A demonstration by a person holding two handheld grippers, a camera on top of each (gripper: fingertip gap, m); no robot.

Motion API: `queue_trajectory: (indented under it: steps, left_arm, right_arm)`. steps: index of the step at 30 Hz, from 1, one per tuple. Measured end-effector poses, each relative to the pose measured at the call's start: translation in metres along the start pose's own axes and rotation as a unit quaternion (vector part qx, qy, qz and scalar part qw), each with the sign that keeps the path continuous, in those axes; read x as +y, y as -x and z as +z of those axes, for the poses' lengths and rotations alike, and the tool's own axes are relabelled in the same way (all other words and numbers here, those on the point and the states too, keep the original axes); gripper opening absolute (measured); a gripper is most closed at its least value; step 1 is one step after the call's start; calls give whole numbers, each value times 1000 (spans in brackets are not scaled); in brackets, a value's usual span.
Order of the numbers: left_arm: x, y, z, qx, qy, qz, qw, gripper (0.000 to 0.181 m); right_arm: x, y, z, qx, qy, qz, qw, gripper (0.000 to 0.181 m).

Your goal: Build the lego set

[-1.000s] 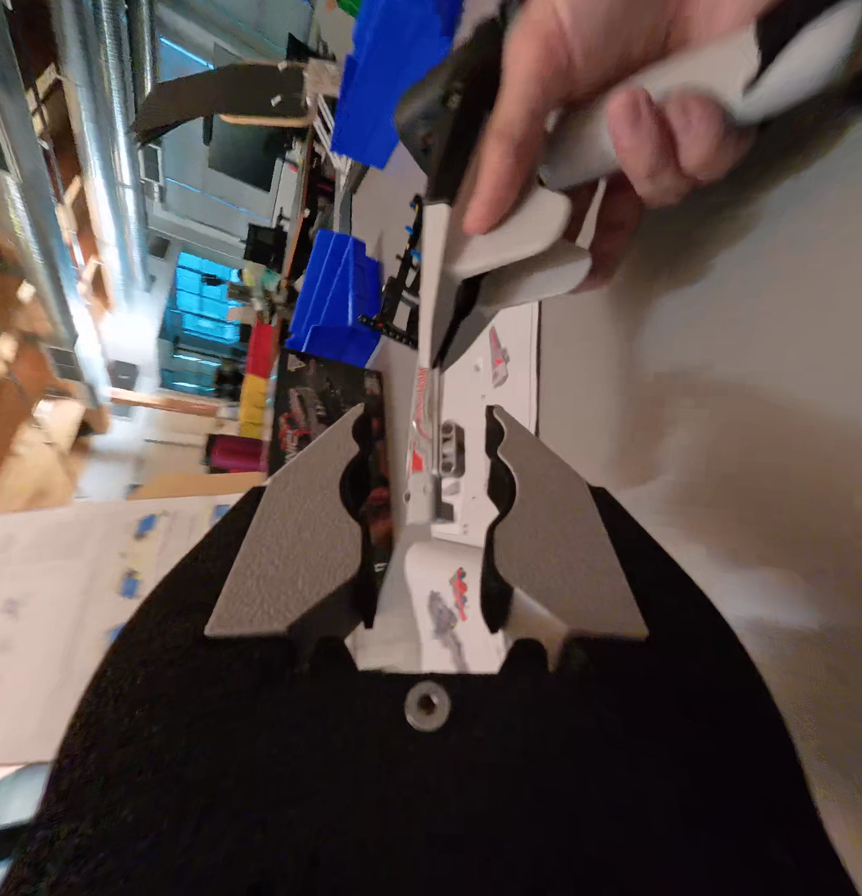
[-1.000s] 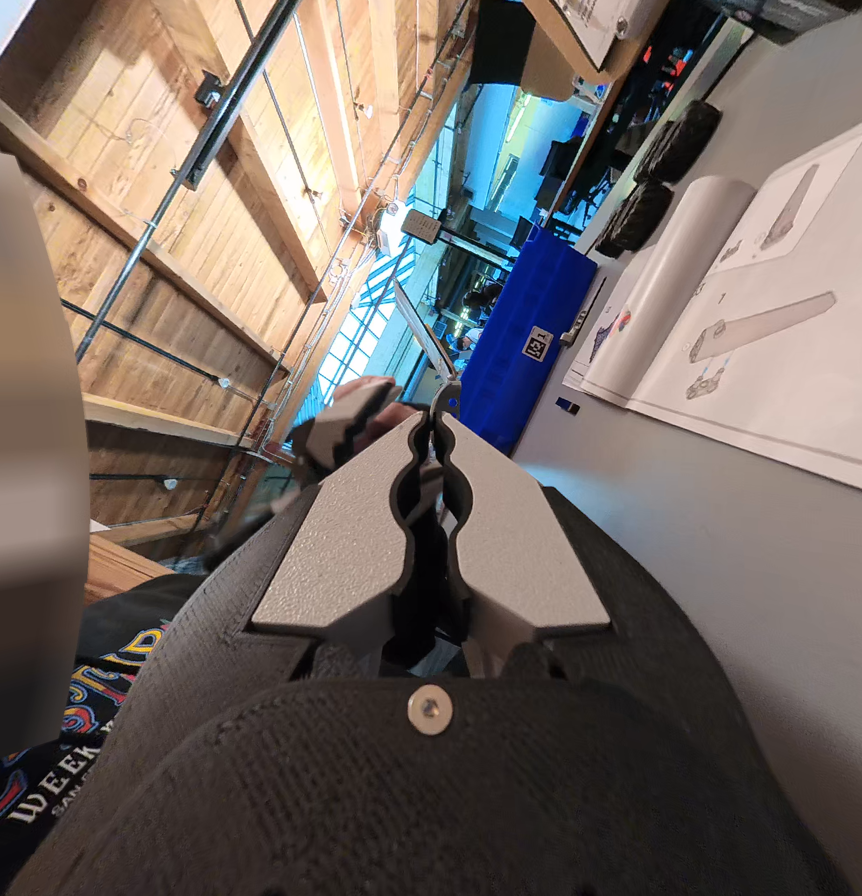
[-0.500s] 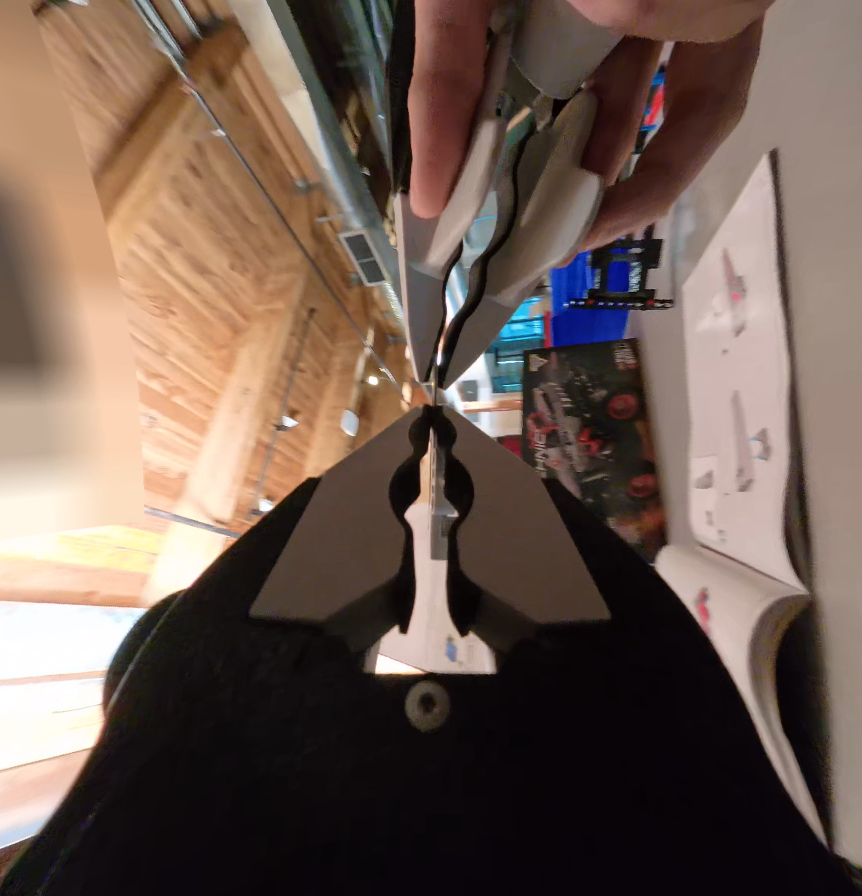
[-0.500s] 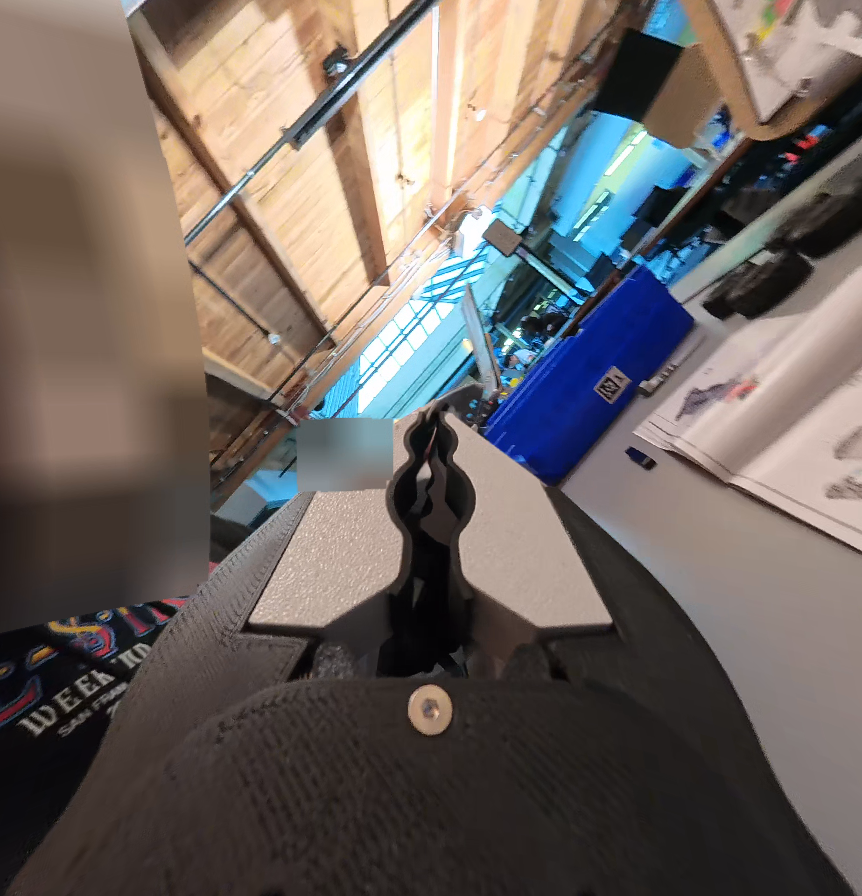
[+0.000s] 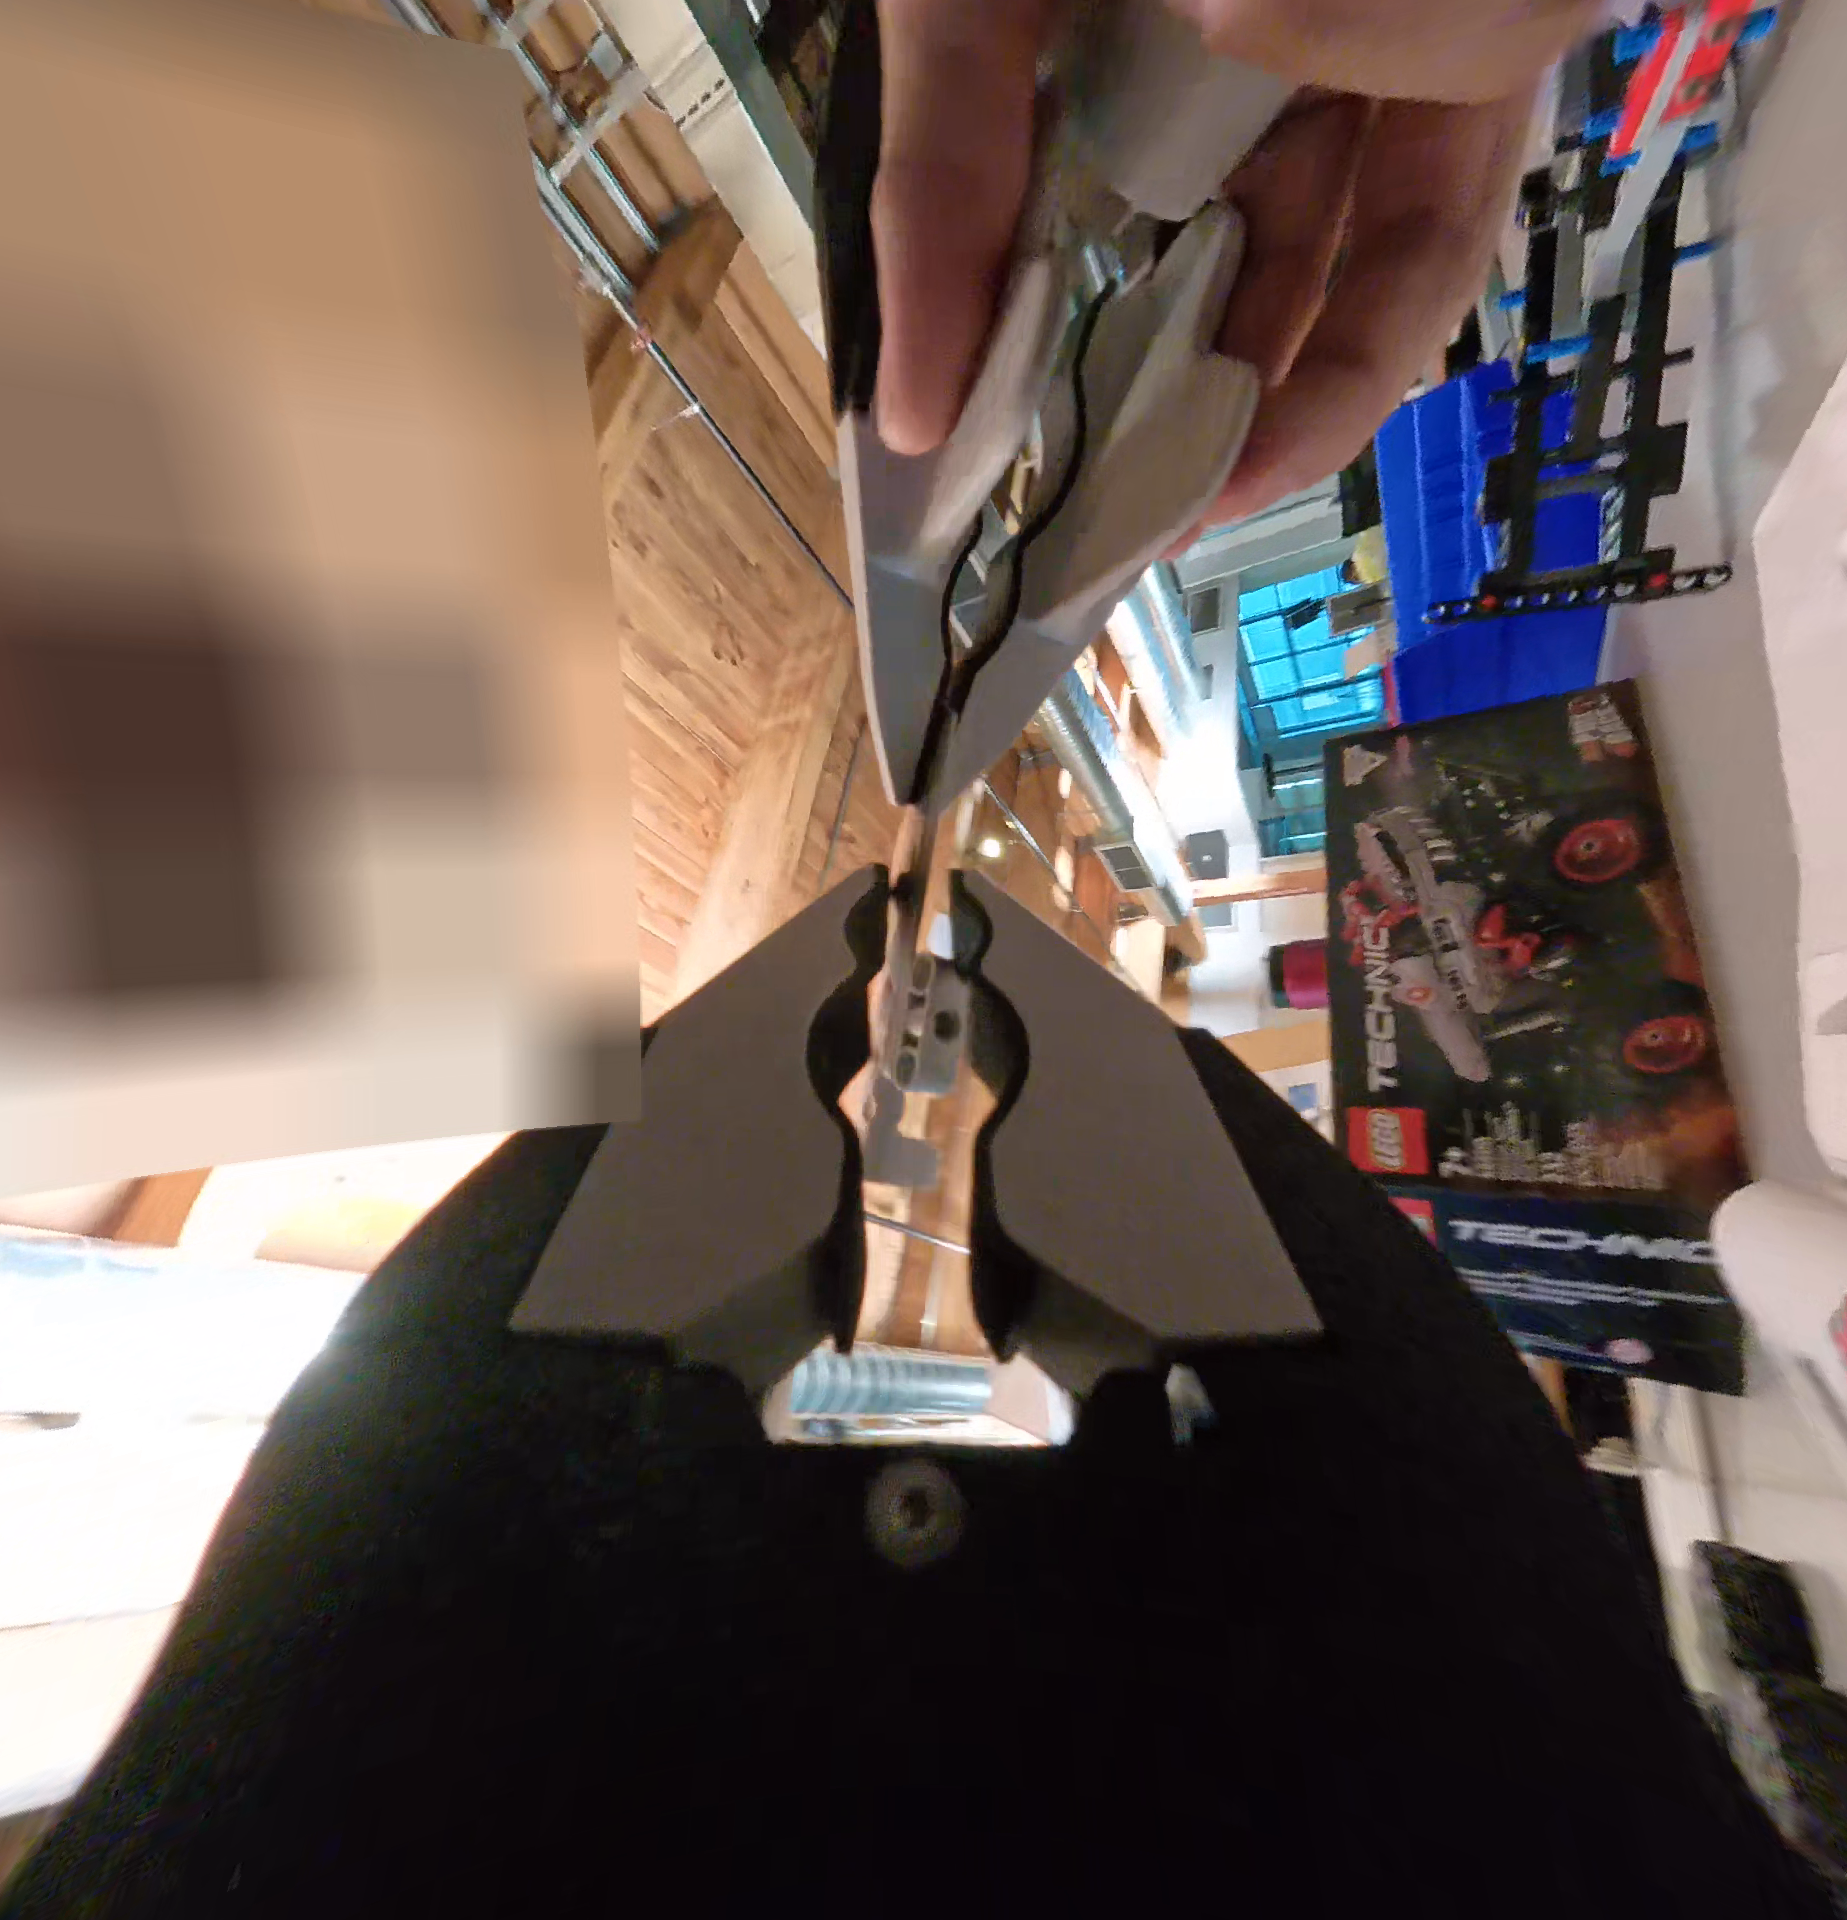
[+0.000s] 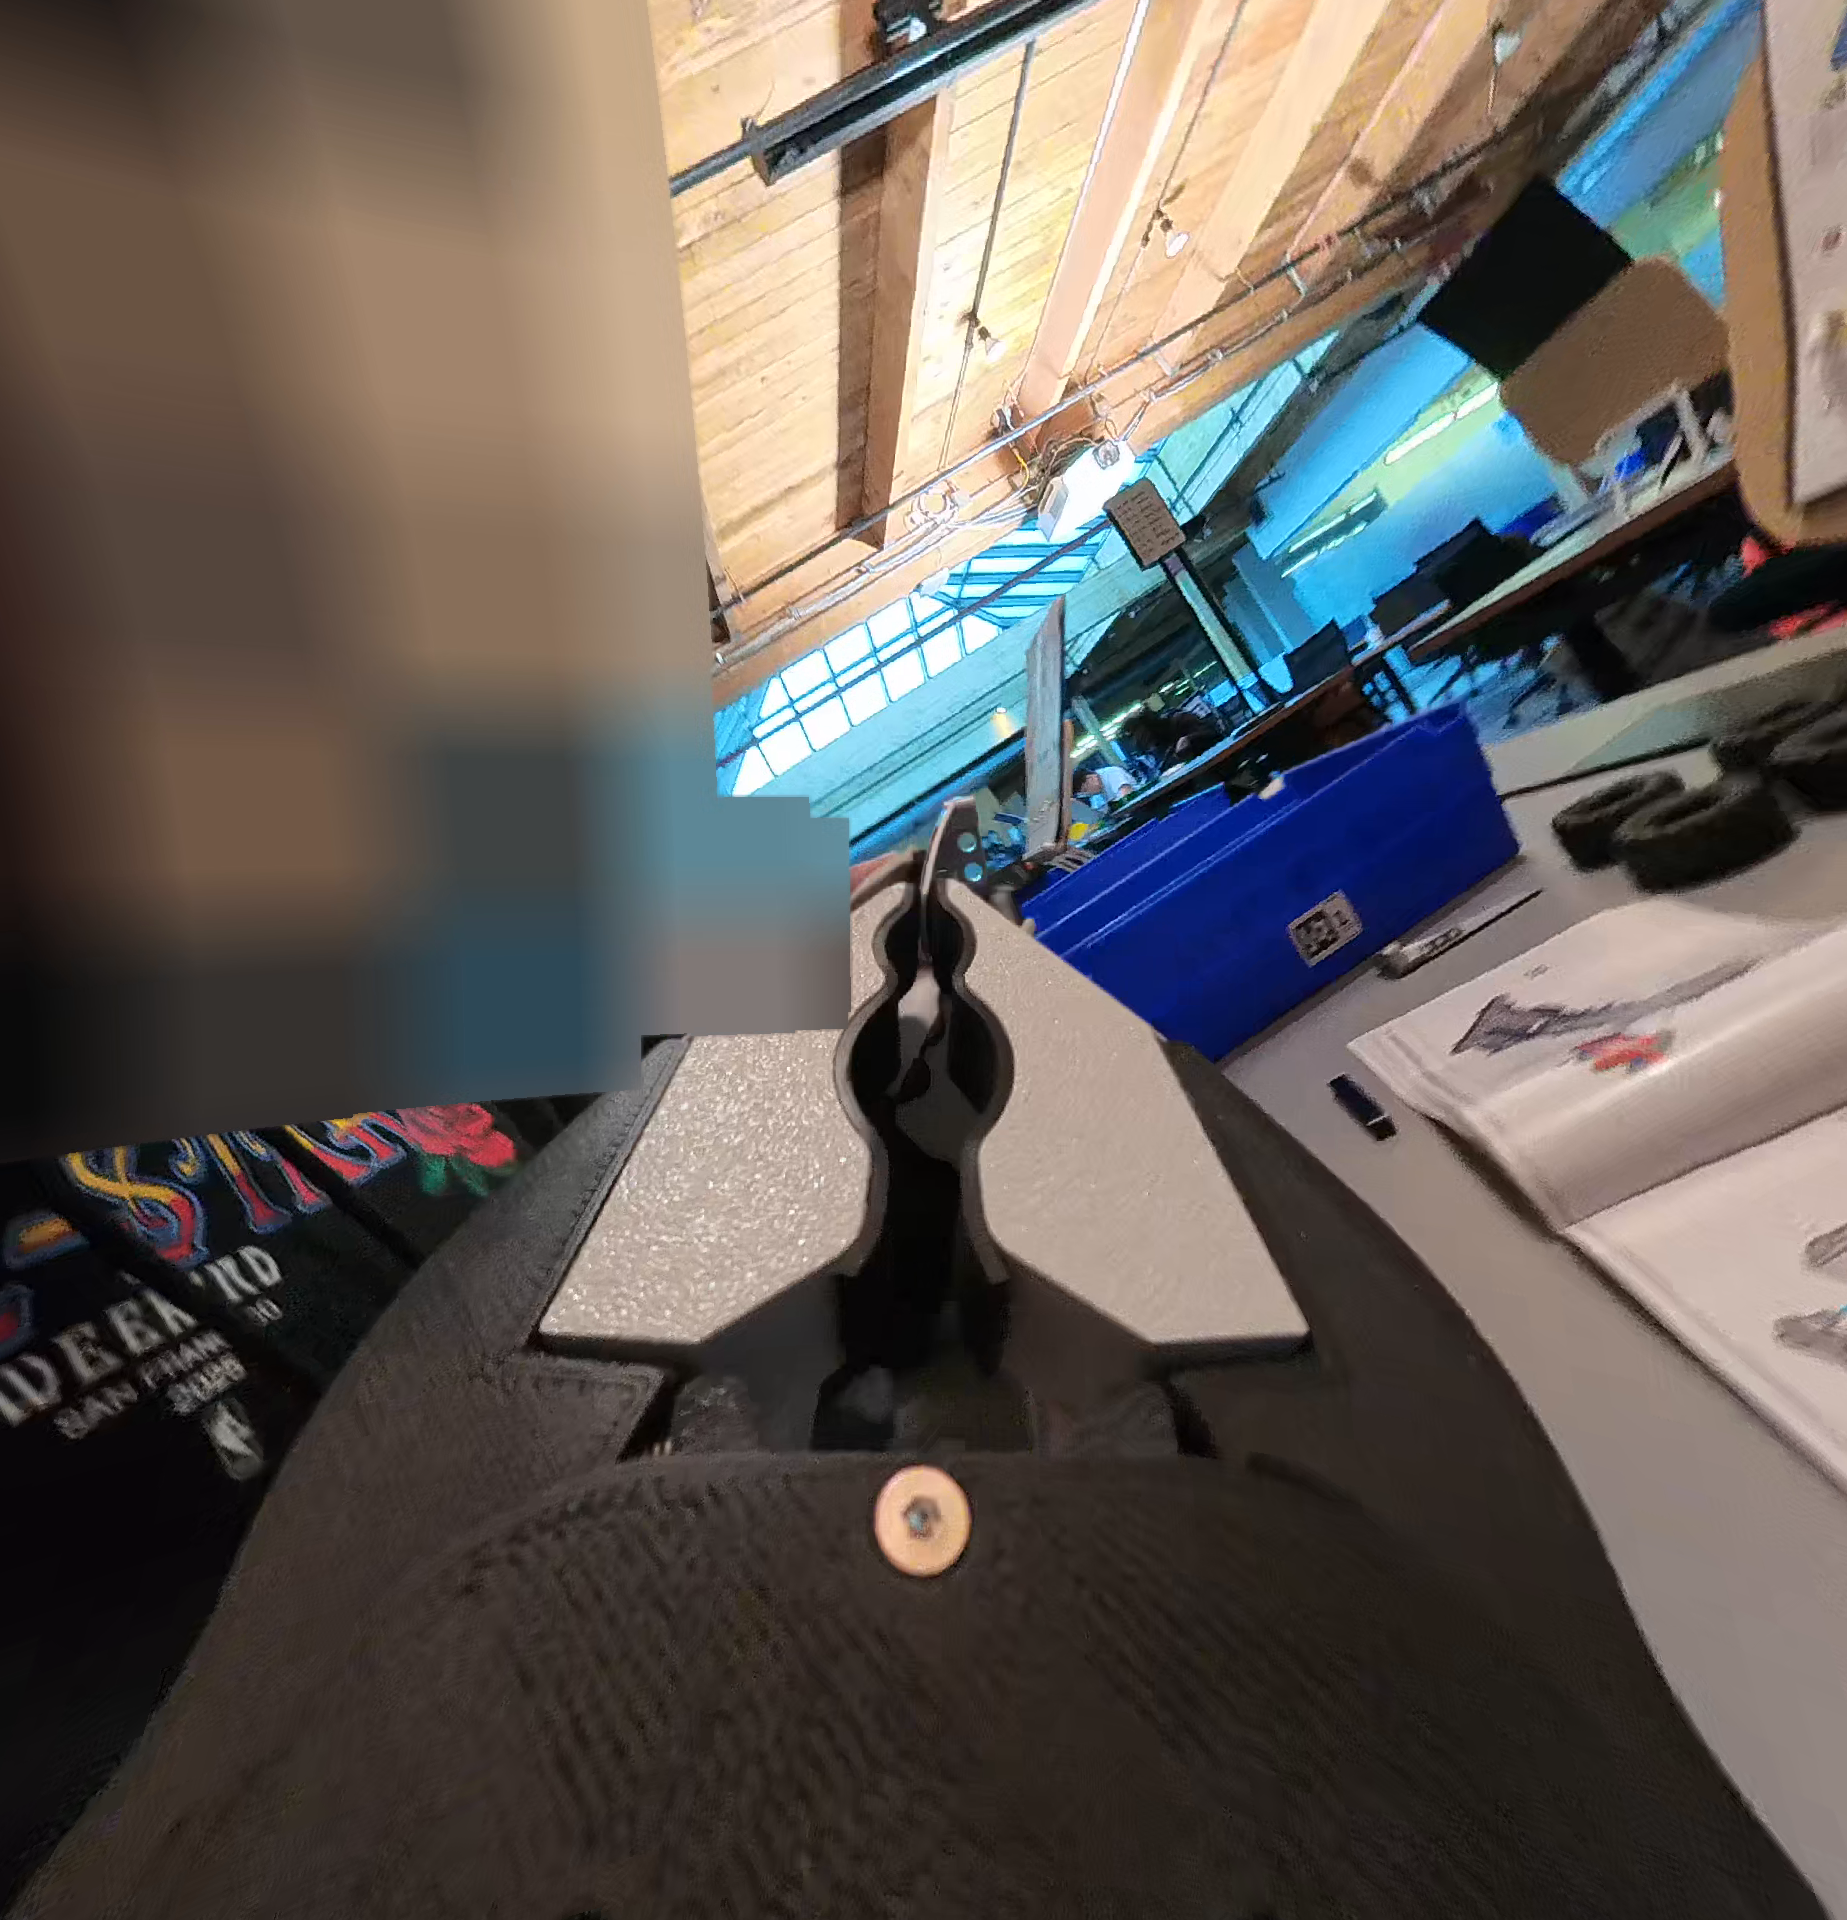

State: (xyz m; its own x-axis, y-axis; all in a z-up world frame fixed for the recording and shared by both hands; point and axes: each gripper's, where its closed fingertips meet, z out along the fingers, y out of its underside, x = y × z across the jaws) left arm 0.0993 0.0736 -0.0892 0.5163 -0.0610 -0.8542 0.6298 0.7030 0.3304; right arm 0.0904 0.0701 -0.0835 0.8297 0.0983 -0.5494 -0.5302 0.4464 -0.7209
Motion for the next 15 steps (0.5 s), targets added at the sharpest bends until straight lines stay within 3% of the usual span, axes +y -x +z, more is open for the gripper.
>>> queue_trajectory:
  steps: [1,3,7,15]
  left_arm:
    - [3,-1,0,7,5,-27,1000,15]
    - [9,-2,0,17,11,-79,997,32]
    - [17,1,-1,25,15,-158,987,46]
    - [32,-5,0,54,33,-278,958,50]
  right_arm:
    - [0,1,0,3,5,-32,999,0]
    - [0,1,-1,18,17,-92,995,0]
    - [-3,-4,-3,51,35,-163,985,0]
    - [-5,-4,-5,59,37,-189,979,0]
